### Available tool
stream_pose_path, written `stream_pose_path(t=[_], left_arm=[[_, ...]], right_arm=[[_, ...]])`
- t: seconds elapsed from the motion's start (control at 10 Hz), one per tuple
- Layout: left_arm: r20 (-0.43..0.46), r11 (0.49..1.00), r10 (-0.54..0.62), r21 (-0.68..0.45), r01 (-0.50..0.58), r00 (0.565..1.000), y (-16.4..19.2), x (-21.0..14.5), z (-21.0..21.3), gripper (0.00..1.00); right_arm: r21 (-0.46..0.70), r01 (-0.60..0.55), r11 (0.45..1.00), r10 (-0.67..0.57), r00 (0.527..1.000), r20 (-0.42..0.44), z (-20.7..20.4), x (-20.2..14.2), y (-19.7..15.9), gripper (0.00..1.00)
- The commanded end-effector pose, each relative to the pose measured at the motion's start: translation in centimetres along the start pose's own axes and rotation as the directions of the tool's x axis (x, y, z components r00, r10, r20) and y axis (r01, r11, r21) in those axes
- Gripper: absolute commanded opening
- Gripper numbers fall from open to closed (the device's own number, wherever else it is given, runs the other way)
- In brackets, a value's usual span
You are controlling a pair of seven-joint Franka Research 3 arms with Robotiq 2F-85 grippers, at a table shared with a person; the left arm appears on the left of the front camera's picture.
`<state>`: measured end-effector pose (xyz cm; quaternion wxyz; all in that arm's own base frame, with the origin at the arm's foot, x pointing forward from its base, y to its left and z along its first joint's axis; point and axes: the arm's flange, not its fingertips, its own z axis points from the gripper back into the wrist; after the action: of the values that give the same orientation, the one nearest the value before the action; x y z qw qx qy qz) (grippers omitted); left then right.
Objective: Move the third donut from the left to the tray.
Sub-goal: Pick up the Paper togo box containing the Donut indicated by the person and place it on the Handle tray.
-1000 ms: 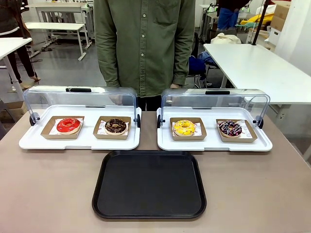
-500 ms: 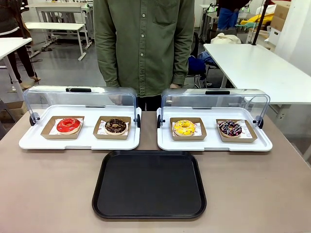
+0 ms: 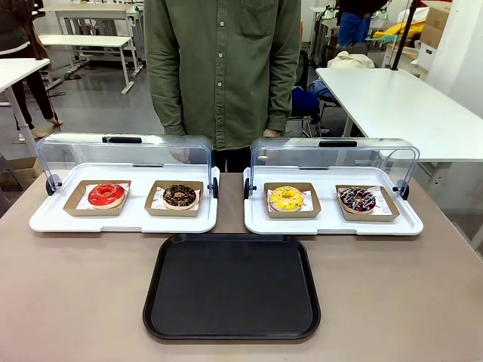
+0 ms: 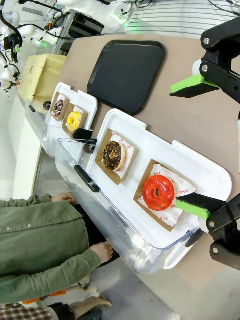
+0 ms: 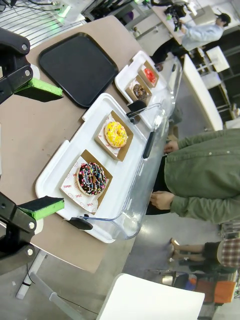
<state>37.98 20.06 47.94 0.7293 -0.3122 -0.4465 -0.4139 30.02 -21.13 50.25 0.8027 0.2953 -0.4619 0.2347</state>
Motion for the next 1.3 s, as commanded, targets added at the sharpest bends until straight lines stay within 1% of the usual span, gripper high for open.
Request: stream_pose_path(t=[0.0,1.2], left_arm=[[0.004,1.0,-0.006,-0.011,0.006,1.0,-0.08,-0.04,0.03,1.0],[0.004,1.0,-0.006,-0.011,0.006,1.0,-0.08,-0.04,0.03,1.0]], right_arm=[[0.006,-0.024,1.0,0.024,0.999,0.029,-0.12,0.2,-0.24,1.0],[0.006,-0.024,1.0,0.024,0.999,0.029,-0.12,0.2,-0.24,1.0]])
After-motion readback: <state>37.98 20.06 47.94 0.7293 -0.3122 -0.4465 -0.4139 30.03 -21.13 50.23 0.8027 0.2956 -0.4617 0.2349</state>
